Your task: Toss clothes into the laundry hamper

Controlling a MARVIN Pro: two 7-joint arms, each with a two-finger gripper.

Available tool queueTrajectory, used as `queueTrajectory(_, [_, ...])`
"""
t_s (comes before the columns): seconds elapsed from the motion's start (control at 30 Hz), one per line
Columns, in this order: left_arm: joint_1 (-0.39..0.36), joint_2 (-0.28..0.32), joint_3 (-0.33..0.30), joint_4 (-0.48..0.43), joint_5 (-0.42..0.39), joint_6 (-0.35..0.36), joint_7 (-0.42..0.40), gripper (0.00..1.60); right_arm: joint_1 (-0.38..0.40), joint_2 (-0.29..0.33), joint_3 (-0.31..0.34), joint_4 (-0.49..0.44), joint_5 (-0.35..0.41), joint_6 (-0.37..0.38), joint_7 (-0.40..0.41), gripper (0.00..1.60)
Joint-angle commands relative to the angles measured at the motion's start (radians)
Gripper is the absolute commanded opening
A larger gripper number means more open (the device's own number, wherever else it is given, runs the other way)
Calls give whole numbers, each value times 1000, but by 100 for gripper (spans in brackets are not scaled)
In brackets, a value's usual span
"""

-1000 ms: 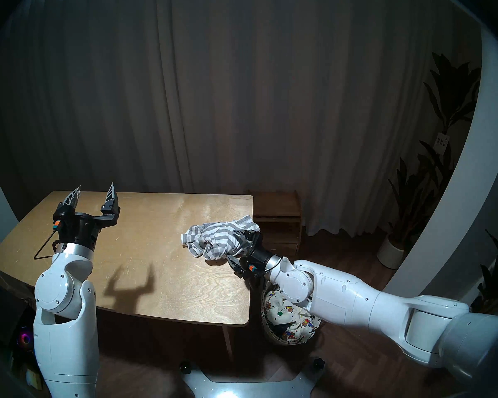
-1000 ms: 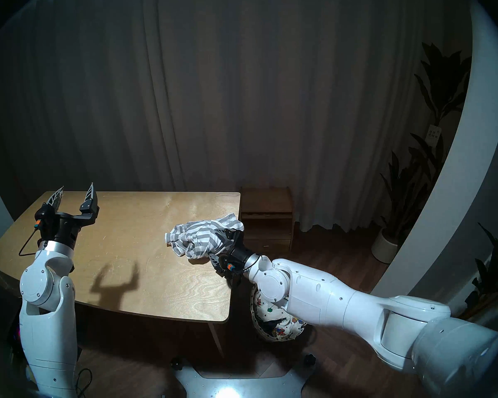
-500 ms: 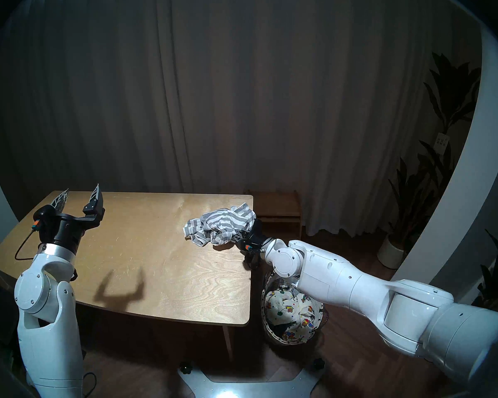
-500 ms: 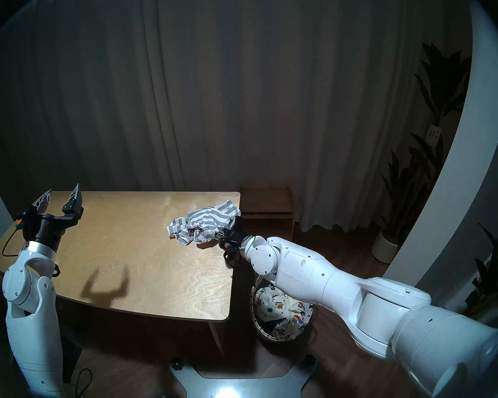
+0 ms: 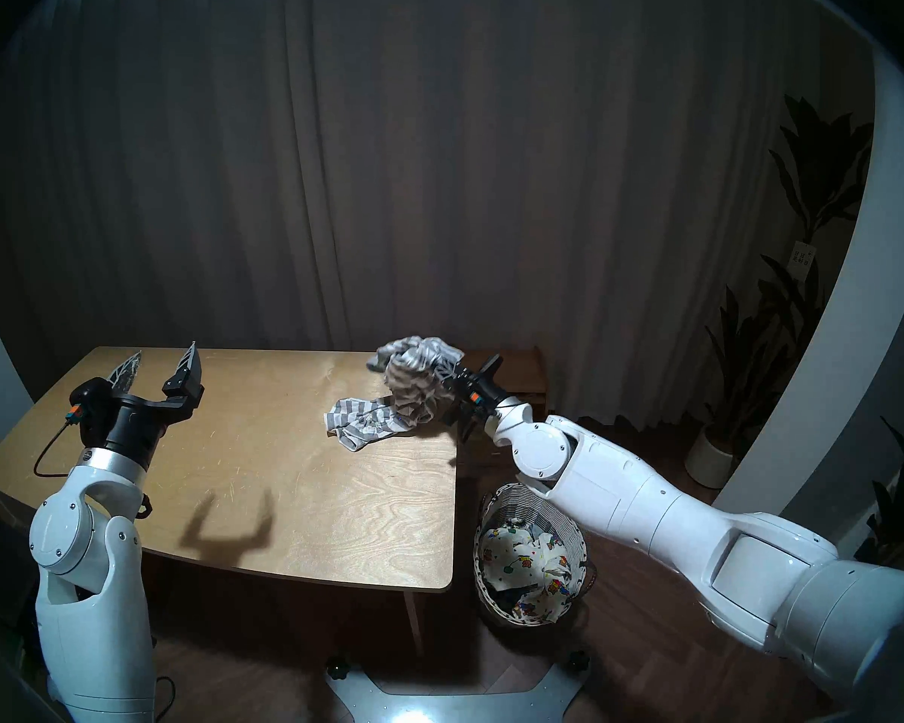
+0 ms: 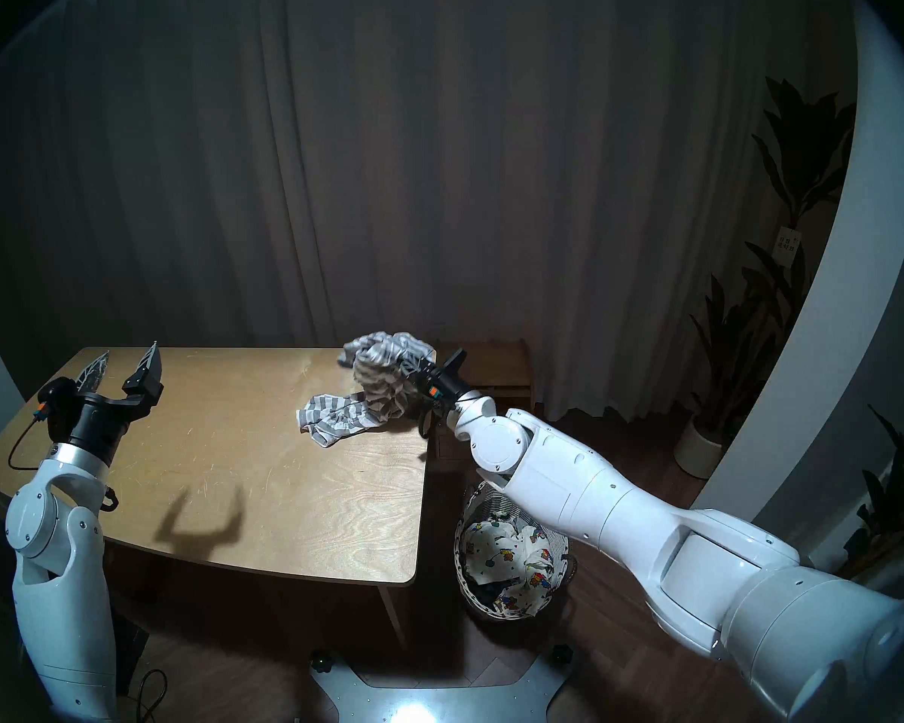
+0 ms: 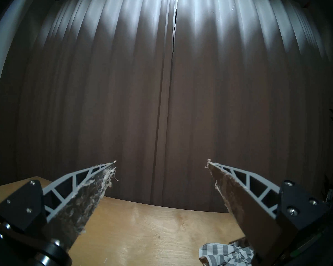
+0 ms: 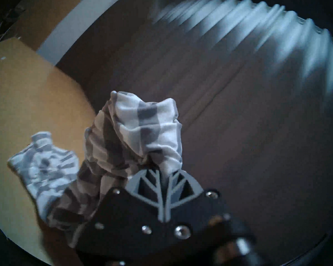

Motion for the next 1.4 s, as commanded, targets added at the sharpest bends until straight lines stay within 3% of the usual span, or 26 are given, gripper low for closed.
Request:
queueTrajectory(0.0, [-8,-2,32,-13,-1,-1,-9,160,-52,109,141,-92,73,-35,-113,0])
queueTrajectory(0.17, [-14,-4,59,-9,1,4,-13,160,-93,189,212,-177,107,-59,-198,0])
queueTrajectory(0.33, [-23,-2,74,-2,6,4,-11,160,-113,224,280,-234,125,-97,-265,0])
queueTrajectory(0.53, [-52,12,73,23,20,1,1,160,-146,244,308,-303,132,-141,-297,0])
queueTrajectory(0.63, [-58,17,73,36,37,-4,8,160,-187,255,301,-338,145,-143,-298,0])
queueTrajectory(0.73, [-61,22,84,63,58,0,22,160,-257,272,273,-370,170,-94,-292,0])
queueTrajectory(0.87, [-69,49,105,108,112,-3,33,160,-294,314,197,-392,208,-67,-316,0])
queueTrajectory(1.03, [-105,85,125,173,167,-10,44,160,-365,369,161,-431,263,-43,-366,0])
queueTrajectory(1.2, [-141,111,127,202,202,-28,54,160,-434,398,185,-470,304,-9,-413,0])
queueTrajectory(1.37, [-145,114,136,206,219,-52,56,160,-445,407,183,-471,339,28,-422,0])
